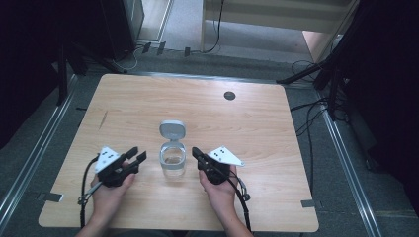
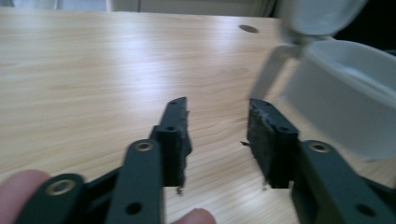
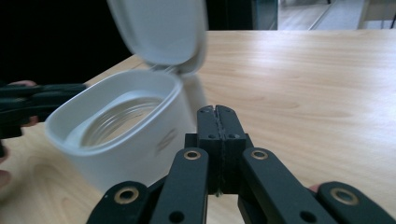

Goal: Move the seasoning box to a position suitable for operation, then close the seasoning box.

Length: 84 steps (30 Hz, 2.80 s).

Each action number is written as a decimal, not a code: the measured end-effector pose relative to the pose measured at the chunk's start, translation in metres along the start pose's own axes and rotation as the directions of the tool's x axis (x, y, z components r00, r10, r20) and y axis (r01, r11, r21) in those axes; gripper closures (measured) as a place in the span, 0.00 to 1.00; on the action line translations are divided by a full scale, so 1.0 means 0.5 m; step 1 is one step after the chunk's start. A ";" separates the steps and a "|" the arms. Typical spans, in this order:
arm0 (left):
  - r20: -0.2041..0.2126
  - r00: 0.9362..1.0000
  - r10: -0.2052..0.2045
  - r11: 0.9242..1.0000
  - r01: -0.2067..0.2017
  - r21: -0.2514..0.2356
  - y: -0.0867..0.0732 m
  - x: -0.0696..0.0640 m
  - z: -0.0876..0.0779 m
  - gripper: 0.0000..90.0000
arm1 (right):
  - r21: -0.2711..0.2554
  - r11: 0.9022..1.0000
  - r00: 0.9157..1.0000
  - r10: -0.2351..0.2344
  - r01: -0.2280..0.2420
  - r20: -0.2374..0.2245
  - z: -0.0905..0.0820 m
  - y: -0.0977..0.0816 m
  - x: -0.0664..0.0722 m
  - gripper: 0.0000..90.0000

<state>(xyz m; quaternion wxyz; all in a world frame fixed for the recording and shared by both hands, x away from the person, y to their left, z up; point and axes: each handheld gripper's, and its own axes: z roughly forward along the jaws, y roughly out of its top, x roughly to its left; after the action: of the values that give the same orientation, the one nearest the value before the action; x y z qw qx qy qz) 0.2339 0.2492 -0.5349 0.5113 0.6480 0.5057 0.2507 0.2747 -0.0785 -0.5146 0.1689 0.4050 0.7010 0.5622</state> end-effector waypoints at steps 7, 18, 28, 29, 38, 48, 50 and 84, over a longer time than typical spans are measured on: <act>-0.112 0.993 -0.047 0.999 0.047 -0.002 -0.018 0.084 -0.039 0.36 | 0.002 1.000 0.999 0.006 -0.007 0.032 0.008 0.028 -0.032 1.00; -0.160 0.987 -0.016 0.999 0.023 0.045 -0.026 0.083 -0.025 0.37 | -0.007 1.000 0.999 0.026 -0.026 0.033 0.049 0.089 -0.047 1.00; -0.150 0.988 -0.043 0.997 0.052 0.062 -0.024 0.090 -0.022 0.38 | -0.004 1.000 1.000 0.001 -0.001 -0.013 0.087 0.141 -0.029 1.00; -0.150 0.988 -0.043 0.997 0.052 0.062 -0.024 0.090 -0.022 0.38 | -0.004 1.000 1.000 0.001 -0.001 -0.013 0.087 0.141 -0.029 1.00; -0.150 0.988 -0.039 0.996 0.050 0.068 -0.024 0.089 -0.020 0.38 | -0.003 0.999 0.994 -0.036 0.036 -0.102 0.096 0.160 0.004 1.00; -0.154 0.988 -0.034 0.996 0.045 0.071 -0.024 0.088 -0.019 0.39 | -0.010 0.997 0.992 -0.077 0.076 -0.099 0.055 0.149 0.016 1.00; -0.155 0.987 -0.034 0.997 0.045 0.070 -0.024 0.088 -0.019 0.39 | -0.014 0.997 0.993 -0.079 0.078 -0.091 0.049 0.146 0.011 0.97; -0.159 0.987 -0.027 0.996 0.040 0.082 -0.023 0.085 -0.019 0.38 | 0.038 0.997 0.979 -0.072 0.066 0.191 -0.119 0.042 -0.190 0.22</act>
<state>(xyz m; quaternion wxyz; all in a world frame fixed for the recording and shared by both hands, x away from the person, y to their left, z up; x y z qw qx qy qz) 0.2368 0.2915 -0.5504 0.4458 0.6388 0.5656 0.2707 0.3000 -0.1883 -0.4974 0.2488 0.4356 0.7038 0.5030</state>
